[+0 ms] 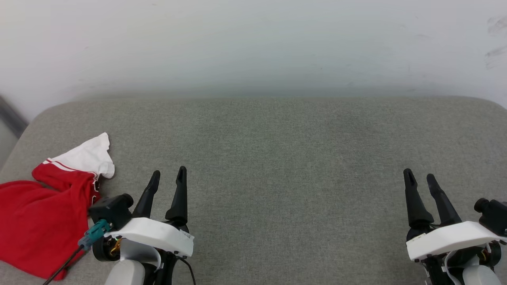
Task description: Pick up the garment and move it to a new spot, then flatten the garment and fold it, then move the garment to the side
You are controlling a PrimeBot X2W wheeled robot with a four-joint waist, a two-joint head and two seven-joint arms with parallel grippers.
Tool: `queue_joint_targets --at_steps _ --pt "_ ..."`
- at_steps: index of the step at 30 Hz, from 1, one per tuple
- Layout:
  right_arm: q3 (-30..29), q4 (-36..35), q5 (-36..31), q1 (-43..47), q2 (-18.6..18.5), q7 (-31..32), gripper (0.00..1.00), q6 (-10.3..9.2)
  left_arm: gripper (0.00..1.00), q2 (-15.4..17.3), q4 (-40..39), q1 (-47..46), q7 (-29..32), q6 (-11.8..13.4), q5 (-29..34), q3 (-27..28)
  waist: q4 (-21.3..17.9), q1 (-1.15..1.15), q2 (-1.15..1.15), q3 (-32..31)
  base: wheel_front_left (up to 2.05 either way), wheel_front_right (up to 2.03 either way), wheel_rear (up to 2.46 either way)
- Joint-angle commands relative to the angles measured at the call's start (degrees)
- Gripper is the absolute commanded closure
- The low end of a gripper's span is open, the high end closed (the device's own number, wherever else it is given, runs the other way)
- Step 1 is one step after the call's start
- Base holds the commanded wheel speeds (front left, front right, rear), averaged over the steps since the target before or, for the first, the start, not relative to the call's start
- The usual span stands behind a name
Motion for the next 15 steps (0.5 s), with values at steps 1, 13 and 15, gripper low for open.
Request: queue_joint_targets --at_steps 1,13,15 --pt "-0.2 -0.7 -1.7 -1.5 -0.1 0.0 0.00 0.02 0.00 0.3 -0.2 -1.3 -0.6 0.1 1.6 -0.4 0.1 -0.01 0.00 0.0 0.00 0.00 0.00" --pt "-1.3 -0.8 -10.6 -1.0 0.7 1.1 0.00 0.01 0.00 0.3 1.2 -1.7 -2.2 1.1 8.2 -1.3 0.4 -0.01 0.00 0.1 0.00 0.00 0.00" --pt "-1.5 -1.0 -12.0 -0.9 0.9 1.1 0.00 0.01 0.00 0.2 1.5 -1.7 -2.5 1.2 9.1 -1.3 0.4 -0.01 0.00 0.1 0.00 0.00 0.00"
